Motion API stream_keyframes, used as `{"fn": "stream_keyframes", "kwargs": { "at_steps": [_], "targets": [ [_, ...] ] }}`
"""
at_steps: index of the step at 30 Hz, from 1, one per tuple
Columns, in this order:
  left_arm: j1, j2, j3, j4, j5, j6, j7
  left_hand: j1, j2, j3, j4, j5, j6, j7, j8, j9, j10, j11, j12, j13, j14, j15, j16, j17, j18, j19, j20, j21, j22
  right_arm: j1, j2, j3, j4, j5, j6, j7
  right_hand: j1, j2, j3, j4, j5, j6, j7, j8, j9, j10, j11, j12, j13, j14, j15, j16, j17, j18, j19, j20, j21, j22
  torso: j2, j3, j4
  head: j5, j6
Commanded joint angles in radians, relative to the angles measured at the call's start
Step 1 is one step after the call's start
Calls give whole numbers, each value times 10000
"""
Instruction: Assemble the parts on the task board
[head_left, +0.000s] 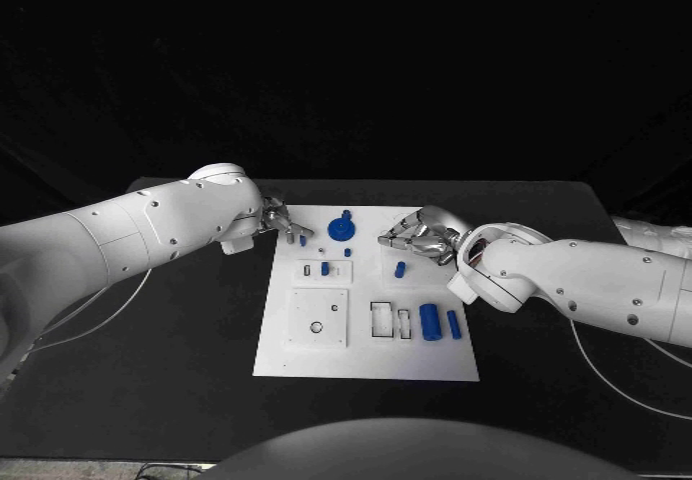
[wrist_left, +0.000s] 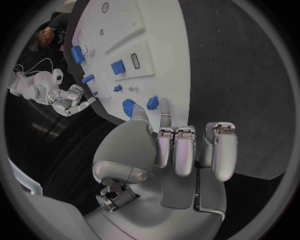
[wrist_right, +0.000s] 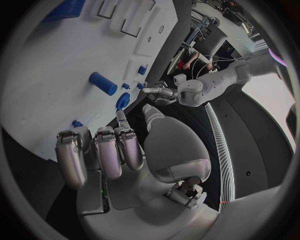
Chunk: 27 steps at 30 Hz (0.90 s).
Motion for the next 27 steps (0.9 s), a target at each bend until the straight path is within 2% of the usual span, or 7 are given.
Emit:
{"fn": "stream_keyframes", "kwargs": {
  "at_steps": [1,17,27],
  "targets": [
    [-3,69,5,-60,-63,-202,230,105,32,-55,15,-44,-51,27,-52,-10,1040,-49,61,2626,1057,-32,26,2630,-76,1034,-63,24,2634,-7,8,1,7,-85,140,-4,-43,5,11,26,62,-16,186,68,12,1074,72,39,2627,1044,65,41,2632,-143,1064,85,45,2628,-2,0,-7,-1,1],
    [-23,230,6,-251,-89,-209,425,439,154,-39,-5,-30,-22,26,-104,-10,1040,-43,61,2626,1057,-16,26,2630,-76,1034,-49,24,2634,-7,22,1,4,-85,141,-4,-43,5,11,26,62,-16,186,68,12,1074,72,39,2627,1044,65,41,2632,-143,1064,85,45,2628,1,1,-12,-14,-34],
    [-35,319,6,-298,-81,301,265,612,207,-25,-7,-28,-32,27,-142,-13,1040,-38,61,2626,1057,-11,26,2630,-76,1034,-42,24,2634,-7,20,1,7,-82,141,-11,-43,5,11,26,62,-16,186,68,12,1074,72,39,2627,1044,65,41,2632,-143,1064,85,45,2628,-3,2,5,-35,-53]
  ]
}}
